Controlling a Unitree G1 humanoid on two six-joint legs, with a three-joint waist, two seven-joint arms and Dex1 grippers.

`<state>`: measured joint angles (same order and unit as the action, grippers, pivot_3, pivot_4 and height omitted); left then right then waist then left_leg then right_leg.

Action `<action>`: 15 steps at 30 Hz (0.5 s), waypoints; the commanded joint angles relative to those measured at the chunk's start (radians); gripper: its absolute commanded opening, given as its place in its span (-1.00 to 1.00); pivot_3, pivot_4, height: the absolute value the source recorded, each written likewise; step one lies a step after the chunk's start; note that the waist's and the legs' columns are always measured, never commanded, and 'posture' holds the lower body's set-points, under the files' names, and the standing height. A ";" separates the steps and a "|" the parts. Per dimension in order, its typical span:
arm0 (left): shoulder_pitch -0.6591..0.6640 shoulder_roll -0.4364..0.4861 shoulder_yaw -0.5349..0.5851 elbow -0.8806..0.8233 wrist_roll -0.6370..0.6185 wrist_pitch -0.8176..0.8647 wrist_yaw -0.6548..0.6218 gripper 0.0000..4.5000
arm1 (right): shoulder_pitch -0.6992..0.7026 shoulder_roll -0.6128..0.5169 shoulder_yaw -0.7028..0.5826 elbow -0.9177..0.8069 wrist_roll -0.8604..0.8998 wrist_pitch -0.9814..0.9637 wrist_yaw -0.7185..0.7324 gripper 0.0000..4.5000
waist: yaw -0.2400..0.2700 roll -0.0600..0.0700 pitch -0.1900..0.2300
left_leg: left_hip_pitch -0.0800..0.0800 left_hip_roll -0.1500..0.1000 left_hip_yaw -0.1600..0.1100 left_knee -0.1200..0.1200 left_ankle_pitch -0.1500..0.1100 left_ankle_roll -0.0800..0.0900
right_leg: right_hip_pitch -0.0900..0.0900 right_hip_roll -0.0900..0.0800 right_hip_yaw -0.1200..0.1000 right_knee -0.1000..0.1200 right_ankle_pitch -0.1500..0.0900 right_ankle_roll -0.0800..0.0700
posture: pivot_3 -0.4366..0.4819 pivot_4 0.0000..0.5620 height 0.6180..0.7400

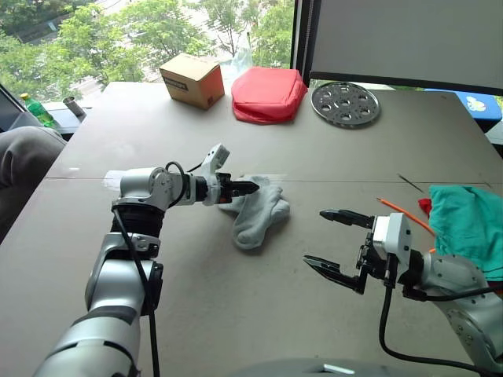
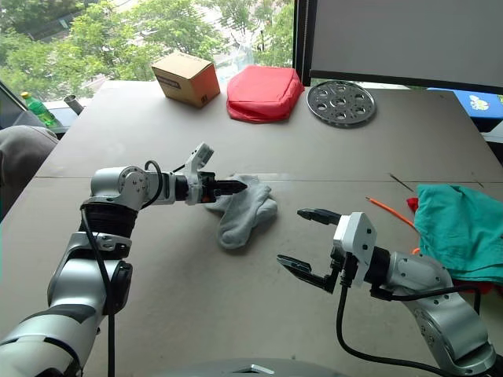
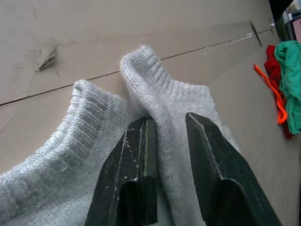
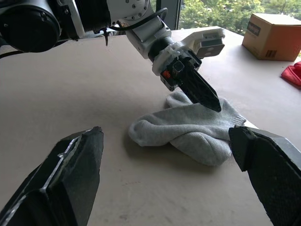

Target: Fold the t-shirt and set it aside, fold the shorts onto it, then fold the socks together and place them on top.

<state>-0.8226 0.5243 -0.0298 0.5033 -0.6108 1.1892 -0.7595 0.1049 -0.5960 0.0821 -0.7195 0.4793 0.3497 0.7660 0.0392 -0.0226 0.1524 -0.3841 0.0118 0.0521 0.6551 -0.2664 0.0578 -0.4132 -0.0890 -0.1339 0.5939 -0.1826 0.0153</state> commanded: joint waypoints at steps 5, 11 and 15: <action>-0.020 -0.047 0.280 -0.078 -0.082 0.102 0.158 -1.00 | -0.034 0.023 0.051 -0.015 0.027 0.055 -0.032 1.00 | -0.001 0.000 0.000 | 0.000 0.000 -0.002 0.000 0.000 0.000 | 0.000 0.000 -0.001 0.000 0.000 0.001 | -0.05 -0.47 0.98; 0.039 -0.214 0.744 -0.352 -0.215 0.350 0.461 -1.00 | -0.153 0.107 0.122 0.067 0.083 0.233 -0.102 1.00 | -0.003 -0.002 0.000 | 0.000 0.000 -0.003 0.000 0.002 -0.003 | 0.001 0.000 -0.002 0.001 0.001 0.001 | -0.05 -0.47 0.98; 0.099 -0.346 0.889 -0.539 -0.332 0.425 0.585 -1.00 | -0.293 0.201 0.141 0.200 0.111 0.338 -0.142 1.00 | -0.006 -0.003 0.000 | 0.001 0.000 -0.003 0.000 0.003 -0.004 | 0.002 0.000 -0.002 0.002 0.001 0.001 | -0.05 -0.47 0.98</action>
<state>-0.7360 0.2033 0.8275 0.0612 -0.8588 1.5831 -0.2187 -0.1465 -0.4179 0.2260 -0.5444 0.5557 0.6500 0.6387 0.0330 -0.0257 0.1525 -0.3828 0.0115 0.0487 0.6553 -0.2635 0.0530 -0.4107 -0.0891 -0.1359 0.5968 -0.1816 0.0166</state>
